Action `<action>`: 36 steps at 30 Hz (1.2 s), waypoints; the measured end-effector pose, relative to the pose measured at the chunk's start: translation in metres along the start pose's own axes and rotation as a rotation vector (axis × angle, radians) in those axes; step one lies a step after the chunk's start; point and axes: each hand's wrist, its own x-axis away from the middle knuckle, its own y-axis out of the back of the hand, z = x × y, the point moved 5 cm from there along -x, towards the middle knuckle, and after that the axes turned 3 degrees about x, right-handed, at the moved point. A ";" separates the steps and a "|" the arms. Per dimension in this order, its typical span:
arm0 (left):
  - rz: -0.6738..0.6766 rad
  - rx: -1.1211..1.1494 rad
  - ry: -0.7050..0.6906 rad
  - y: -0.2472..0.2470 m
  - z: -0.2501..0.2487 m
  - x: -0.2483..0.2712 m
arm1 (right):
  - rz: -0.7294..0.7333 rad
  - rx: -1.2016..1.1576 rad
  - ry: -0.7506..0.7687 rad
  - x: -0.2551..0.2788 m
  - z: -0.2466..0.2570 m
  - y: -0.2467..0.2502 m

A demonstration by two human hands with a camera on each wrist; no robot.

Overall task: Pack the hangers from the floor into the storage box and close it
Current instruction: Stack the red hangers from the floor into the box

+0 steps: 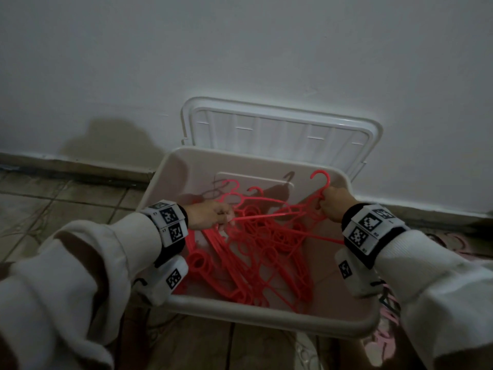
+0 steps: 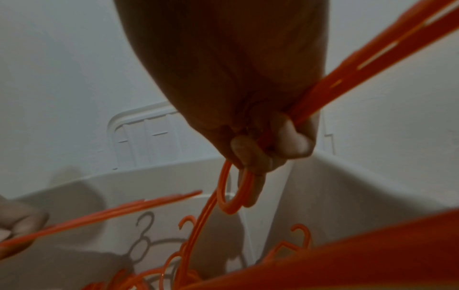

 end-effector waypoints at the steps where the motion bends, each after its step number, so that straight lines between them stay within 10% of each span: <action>1: 0.013 0.024 -0.022 0.000 -0.003 0.001 | -0.008 -0.013 0.001 0.000 -0.001 0.001; 13: 0.036 -0.360 -0.235 -0.010 -0.035 0.004 | 0.293 -0.740 -0.063 0.010 0.014 -0.001; 19: 0.030 -0.203 -0.276 -0.014 -0.045 0.001 | 0.456 -1.223 0.216 0.035 0.056 0.002; 30: -0.183 -0.340 -0.348 -0.008 -0.049 -0.006 | 0.171 -0.853 0.301 0.016 0.055 -0.010; 36: -0.259 -0.343 -0.256 0.003 -0.042 -0.007 | -0.225 -0.611 0.219 0.006 0.026 0.018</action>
